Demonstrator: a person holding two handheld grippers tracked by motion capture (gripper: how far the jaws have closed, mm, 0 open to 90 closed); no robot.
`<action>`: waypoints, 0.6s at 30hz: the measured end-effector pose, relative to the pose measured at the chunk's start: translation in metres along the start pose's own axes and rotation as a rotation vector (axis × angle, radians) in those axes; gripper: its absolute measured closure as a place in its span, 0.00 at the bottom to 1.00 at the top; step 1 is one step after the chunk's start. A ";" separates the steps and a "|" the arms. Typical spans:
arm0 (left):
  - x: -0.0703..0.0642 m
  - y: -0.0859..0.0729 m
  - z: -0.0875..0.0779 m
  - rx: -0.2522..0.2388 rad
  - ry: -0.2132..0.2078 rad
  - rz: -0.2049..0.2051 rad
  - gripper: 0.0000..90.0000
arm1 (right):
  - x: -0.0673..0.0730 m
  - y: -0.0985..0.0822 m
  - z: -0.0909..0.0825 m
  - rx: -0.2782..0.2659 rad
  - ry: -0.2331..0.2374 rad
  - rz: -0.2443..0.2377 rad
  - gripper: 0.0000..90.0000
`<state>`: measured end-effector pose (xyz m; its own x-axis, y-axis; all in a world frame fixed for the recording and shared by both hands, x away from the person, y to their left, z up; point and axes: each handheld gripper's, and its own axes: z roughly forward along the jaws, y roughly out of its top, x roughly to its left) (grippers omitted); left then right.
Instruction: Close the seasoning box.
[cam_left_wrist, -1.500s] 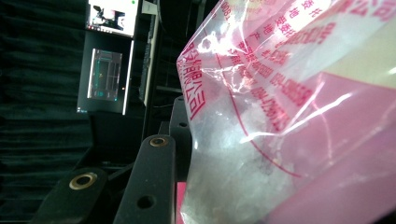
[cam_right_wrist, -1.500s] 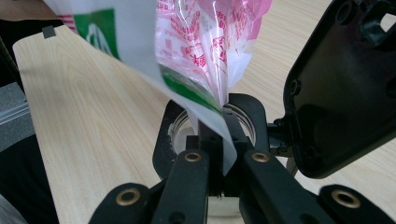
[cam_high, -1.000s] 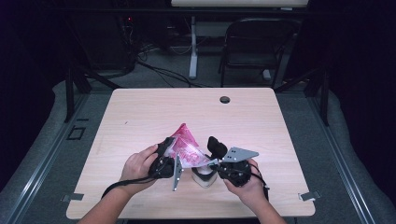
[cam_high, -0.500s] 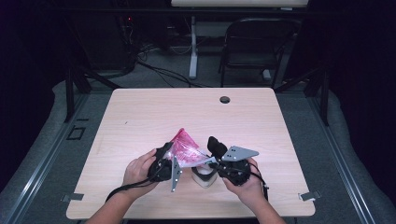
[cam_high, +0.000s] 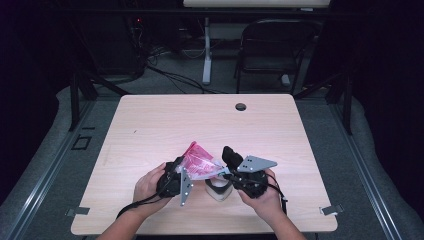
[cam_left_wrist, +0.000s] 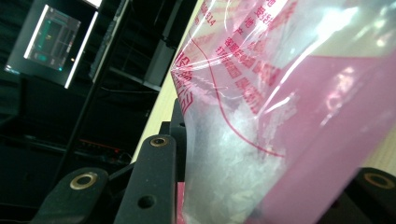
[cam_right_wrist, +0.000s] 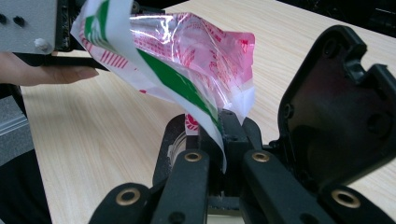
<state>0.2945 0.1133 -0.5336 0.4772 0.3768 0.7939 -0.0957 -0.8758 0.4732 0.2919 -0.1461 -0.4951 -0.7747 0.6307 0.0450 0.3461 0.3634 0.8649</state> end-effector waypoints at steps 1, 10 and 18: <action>-0.001 -0.001 0.000 0.002 -0.004 -0.008 0.81 | 0.000 0.000 0.001 -0.001 0.002 -0.003 1.00; -0.007 -0.005 -0.002 0.014 -0.042 -0.040 0.78 | 0.000 0.005 0.004 -0.013 0.018 -0.009 1.00; -0.006 -0.006 0.002 0.021 -0.100 -0.120 0.80 | 0.004 0.012 0.005 -0.024 0.023 -0.023 1.00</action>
<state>0.2938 0.1159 -0.5415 0.5691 0.4484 0.6892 -0.0143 -0.8327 0.5535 0.2959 -0.1360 -0.4873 -0.7946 0.6060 0.0362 0.3154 0.3612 0.8775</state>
